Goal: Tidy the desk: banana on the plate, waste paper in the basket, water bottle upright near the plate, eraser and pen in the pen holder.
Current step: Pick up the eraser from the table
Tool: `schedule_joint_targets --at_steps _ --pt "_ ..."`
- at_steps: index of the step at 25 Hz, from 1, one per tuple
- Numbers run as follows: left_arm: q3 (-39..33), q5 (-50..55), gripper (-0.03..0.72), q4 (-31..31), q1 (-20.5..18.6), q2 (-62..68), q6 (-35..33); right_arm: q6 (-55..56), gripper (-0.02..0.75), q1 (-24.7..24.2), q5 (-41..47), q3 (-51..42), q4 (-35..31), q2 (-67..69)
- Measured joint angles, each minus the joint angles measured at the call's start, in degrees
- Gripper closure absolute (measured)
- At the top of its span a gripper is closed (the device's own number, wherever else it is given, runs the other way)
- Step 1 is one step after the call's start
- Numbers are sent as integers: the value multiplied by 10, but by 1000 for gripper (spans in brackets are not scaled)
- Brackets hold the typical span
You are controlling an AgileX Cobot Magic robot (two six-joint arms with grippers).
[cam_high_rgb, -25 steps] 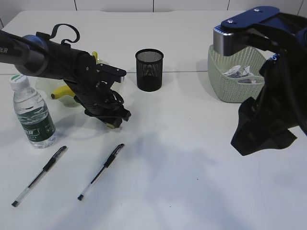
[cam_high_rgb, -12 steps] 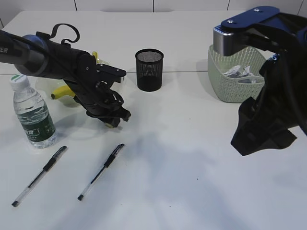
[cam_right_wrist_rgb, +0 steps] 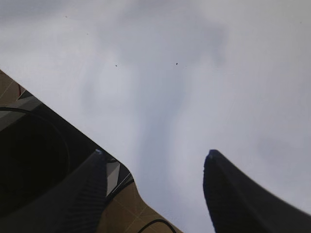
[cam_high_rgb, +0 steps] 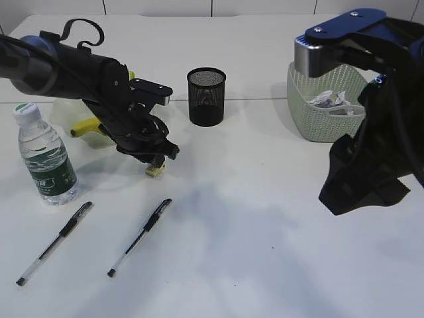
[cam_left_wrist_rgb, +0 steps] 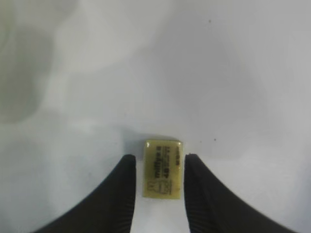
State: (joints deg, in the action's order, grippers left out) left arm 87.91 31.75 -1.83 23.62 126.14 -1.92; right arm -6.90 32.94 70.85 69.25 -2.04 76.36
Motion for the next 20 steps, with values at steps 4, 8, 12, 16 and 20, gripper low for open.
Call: schedule_joint_targets --at_steps 4,8,12,16,20 --pt "0 1 455 4 0 -13 0 0 274 0 0 0 0 0" --pt "0 4 454 5 0 -14 0 0 274 0 0 0 0 0" --pt "0 1 437 5 0 -14 0 0 274 0 0 0 0 0" --pt "0 -4 362 5 0 -14 0 0 274 0 0 0 0 0" --pt "0 -11 323 5 0 -14 0 0 274 0 0 0 0 0"
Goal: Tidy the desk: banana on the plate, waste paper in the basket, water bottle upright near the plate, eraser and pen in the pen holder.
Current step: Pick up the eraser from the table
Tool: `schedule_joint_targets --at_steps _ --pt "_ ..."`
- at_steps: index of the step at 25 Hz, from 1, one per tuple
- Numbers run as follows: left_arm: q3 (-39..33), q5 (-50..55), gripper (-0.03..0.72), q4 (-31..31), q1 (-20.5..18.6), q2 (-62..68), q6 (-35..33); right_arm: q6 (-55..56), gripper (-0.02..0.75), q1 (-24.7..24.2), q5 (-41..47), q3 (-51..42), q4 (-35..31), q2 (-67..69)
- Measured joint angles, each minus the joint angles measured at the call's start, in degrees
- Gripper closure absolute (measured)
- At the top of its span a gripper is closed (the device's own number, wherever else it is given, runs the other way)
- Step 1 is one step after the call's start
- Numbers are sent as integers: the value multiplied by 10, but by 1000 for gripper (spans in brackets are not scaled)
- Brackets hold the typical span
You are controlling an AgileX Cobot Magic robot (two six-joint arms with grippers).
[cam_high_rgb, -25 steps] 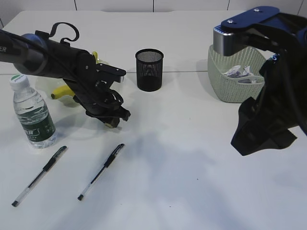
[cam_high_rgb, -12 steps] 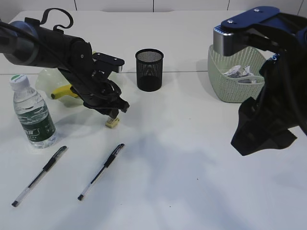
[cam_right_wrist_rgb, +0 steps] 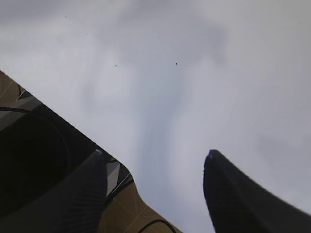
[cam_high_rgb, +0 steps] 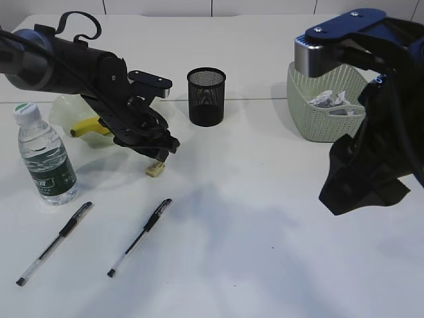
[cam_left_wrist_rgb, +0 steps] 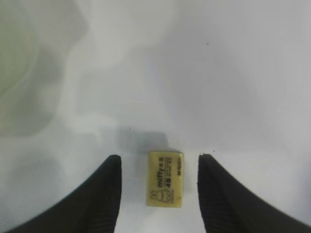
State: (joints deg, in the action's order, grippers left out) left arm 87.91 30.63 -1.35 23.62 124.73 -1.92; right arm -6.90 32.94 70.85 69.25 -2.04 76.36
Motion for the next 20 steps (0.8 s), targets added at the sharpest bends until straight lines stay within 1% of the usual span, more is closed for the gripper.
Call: schedule_joint_targets --at_steps 17,20 --pt "0 -3 318 0 0 31 0 0 274 0 0 0 0 0" --pt "0 -3 333 0 0 32 0 0 274 0 0 0 0 0"
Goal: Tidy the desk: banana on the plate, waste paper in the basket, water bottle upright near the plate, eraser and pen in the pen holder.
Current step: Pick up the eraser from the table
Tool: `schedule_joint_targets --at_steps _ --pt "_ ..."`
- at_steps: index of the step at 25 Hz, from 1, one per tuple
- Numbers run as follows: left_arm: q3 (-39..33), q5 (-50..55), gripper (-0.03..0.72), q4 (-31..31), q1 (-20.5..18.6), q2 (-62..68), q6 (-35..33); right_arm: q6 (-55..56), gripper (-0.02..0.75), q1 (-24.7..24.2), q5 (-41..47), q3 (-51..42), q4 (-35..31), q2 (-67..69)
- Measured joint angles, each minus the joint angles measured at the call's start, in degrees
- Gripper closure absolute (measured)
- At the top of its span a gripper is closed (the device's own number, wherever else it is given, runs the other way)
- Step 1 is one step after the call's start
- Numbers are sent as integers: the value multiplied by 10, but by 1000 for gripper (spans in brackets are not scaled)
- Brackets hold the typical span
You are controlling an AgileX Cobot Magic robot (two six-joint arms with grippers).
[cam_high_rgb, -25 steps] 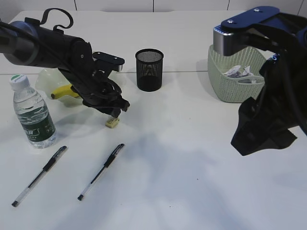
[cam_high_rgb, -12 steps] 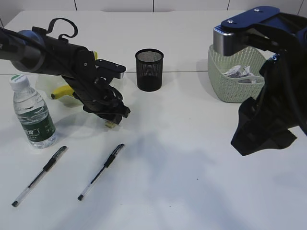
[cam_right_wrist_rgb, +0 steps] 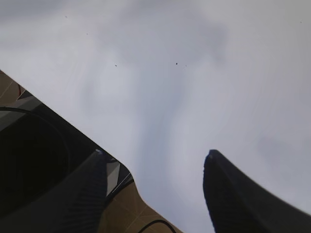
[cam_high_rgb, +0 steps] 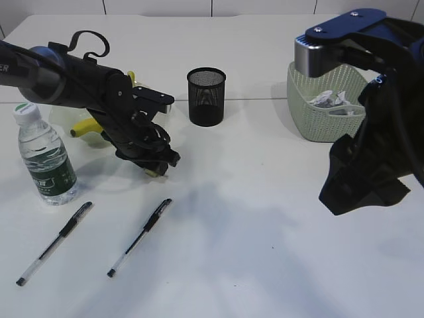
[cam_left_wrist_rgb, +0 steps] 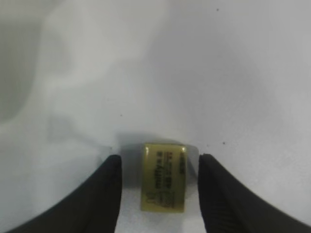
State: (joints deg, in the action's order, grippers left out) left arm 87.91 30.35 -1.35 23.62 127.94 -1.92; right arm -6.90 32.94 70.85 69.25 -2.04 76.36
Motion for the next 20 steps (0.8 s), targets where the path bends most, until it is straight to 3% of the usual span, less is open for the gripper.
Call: schedule_joint_targets --at_steps 7,20 --pt "0 0 448 0 0 0 0 0 274 0 0 0 0 0" --pt "0 6 474 0 0 -8 0 0 275 0 0 0 0 0"
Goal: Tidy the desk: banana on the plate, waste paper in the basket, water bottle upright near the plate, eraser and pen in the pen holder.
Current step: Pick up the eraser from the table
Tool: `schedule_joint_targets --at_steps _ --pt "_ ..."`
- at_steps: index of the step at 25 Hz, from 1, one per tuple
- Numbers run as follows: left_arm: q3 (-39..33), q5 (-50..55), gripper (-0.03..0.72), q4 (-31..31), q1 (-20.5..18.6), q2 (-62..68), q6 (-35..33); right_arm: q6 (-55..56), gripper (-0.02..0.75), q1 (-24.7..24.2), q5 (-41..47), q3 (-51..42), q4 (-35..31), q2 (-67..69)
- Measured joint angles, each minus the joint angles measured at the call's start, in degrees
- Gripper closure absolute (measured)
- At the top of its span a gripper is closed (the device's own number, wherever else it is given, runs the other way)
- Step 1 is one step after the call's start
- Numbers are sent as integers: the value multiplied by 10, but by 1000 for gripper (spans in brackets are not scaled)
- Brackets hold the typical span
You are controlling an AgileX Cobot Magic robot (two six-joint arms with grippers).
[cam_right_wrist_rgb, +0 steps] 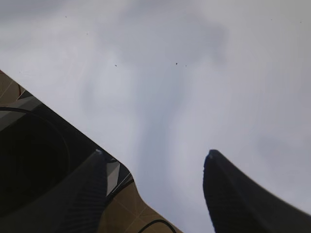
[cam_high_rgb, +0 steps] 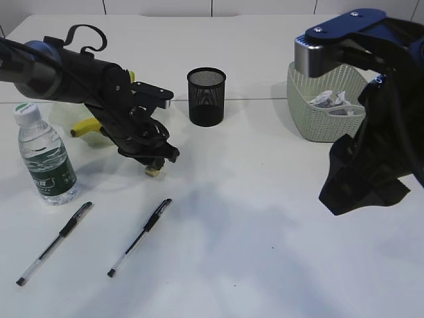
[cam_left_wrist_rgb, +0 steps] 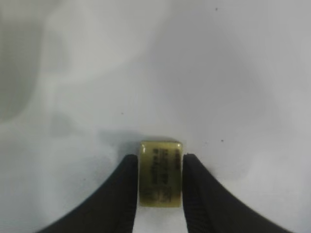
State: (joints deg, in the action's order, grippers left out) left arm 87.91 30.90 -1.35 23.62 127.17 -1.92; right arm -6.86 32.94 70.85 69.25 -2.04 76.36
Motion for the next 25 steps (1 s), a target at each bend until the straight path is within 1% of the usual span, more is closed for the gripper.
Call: schedule_joint_targets --at_steps 11,15,18,25 --pt "0 10 468 4 0 -22 0 0 275 0 0 0 0 0" --pt "0 4 392 4 0 -22 0 0 275 0 0 0 0 0" --pt "0 -3 349 4 0 -22 0 0 275 0 0 0 0 0" --pt "0 -5 332 4 0 -16 0 0 275 0 0 0 0 0"
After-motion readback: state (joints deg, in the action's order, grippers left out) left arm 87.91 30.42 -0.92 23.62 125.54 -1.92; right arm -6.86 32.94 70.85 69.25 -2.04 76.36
